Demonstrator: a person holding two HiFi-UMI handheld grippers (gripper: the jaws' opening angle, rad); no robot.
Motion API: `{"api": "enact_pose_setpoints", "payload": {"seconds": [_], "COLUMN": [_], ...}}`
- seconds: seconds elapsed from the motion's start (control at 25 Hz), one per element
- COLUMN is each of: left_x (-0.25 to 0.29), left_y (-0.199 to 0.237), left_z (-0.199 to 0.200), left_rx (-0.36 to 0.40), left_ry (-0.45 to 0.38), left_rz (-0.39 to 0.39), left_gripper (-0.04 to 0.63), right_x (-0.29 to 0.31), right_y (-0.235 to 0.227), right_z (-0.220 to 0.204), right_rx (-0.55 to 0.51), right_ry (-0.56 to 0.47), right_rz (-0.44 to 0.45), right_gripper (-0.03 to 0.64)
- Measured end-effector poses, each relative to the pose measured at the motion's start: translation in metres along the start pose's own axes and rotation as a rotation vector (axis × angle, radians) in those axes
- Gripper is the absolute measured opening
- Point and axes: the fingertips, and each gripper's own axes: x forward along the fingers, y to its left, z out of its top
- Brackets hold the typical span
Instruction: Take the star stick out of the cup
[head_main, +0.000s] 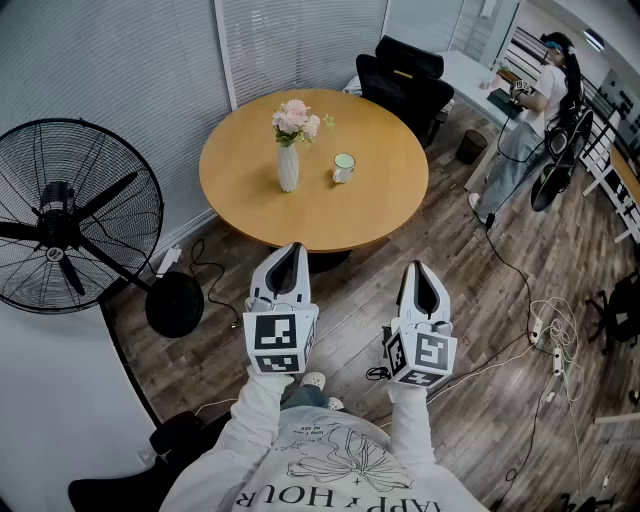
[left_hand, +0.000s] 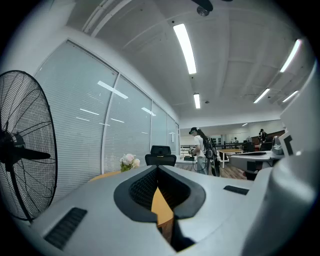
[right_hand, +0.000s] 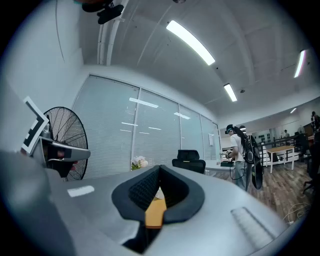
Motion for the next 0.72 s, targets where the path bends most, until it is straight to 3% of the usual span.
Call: {"api": "enact_pose_setpoints", "payload": {"seconds": [0.72], "left_x": [0.015], "left_y": [0.010], "left_z": [-0.005], "left_rx": [-0.008], "left_ry": [0.008], "left_rz": [-0.012], "left_gripper": [0.007], "right_x": [0.013], "right_y": [0.003], "right_z": [-0.005], "right_rx": [0.028], "right_ry": [0.009], "right_rz": [-0.006], "right_gripper": [0.009]}}
